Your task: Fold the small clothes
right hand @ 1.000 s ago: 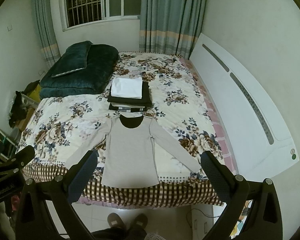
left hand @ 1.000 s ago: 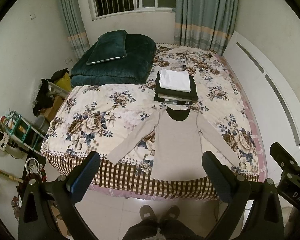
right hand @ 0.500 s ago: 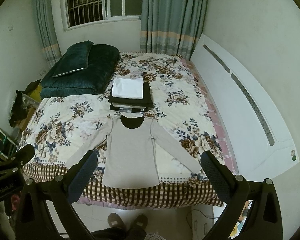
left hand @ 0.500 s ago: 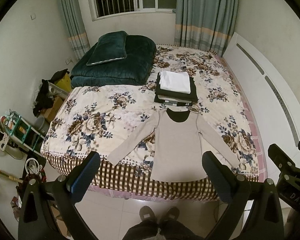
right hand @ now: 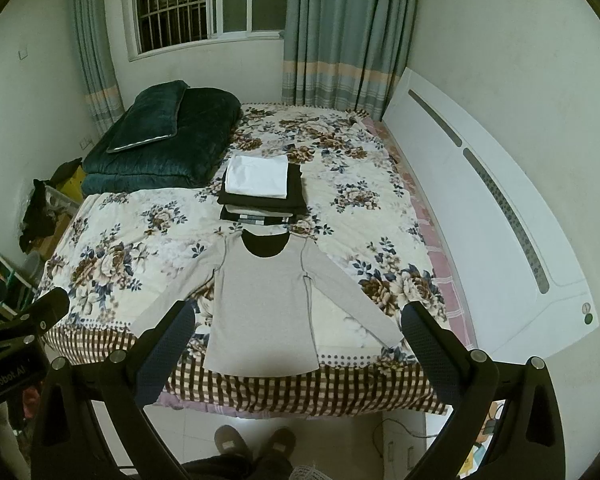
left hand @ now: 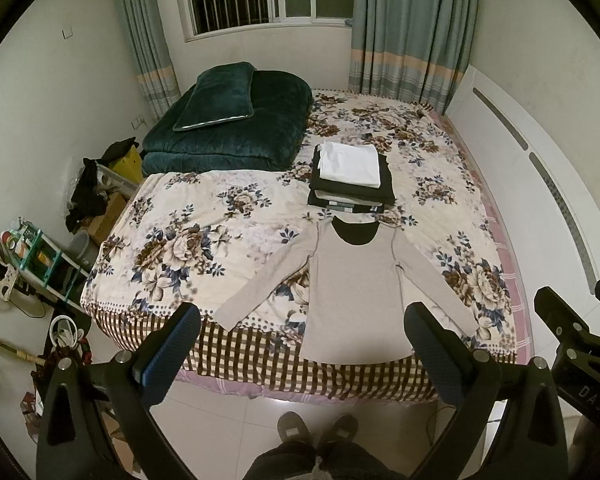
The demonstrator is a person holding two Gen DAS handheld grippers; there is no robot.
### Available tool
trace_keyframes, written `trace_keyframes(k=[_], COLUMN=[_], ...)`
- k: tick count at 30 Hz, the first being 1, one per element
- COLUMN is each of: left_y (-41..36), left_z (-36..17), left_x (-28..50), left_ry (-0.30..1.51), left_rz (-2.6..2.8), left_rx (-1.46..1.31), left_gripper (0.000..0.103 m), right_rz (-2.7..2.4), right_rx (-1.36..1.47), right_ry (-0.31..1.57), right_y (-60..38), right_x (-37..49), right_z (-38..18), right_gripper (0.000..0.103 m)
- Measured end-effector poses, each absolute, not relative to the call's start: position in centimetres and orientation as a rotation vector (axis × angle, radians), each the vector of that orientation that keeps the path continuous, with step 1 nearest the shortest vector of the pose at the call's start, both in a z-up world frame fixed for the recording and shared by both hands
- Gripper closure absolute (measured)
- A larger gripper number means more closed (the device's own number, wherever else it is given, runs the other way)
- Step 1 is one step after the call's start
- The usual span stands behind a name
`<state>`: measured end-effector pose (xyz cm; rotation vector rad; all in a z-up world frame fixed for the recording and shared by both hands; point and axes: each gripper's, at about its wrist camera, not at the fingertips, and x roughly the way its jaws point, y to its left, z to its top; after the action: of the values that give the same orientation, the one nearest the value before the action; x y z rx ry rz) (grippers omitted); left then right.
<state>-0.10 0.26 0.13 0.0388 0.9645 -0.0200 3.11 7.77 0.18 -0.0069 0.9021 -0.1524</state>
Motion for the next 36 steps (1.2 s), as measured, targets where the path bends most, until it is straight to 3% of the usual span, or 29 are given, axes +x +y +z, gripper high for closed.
trace_keyframes(k=[36], left_y=[0.0], left_z=[-0.1], left_x=[0.3], left_ry=[0.959], left_rz=[-0.014], left_rx=[0.034], left_gripper=[0.000], right_rz=[-0.159], right_rx=[0.008], right_ry=[0.914], right_y=[8.9], right_x=[3.6], right_z=[0.6], right_gripper=[0.000])
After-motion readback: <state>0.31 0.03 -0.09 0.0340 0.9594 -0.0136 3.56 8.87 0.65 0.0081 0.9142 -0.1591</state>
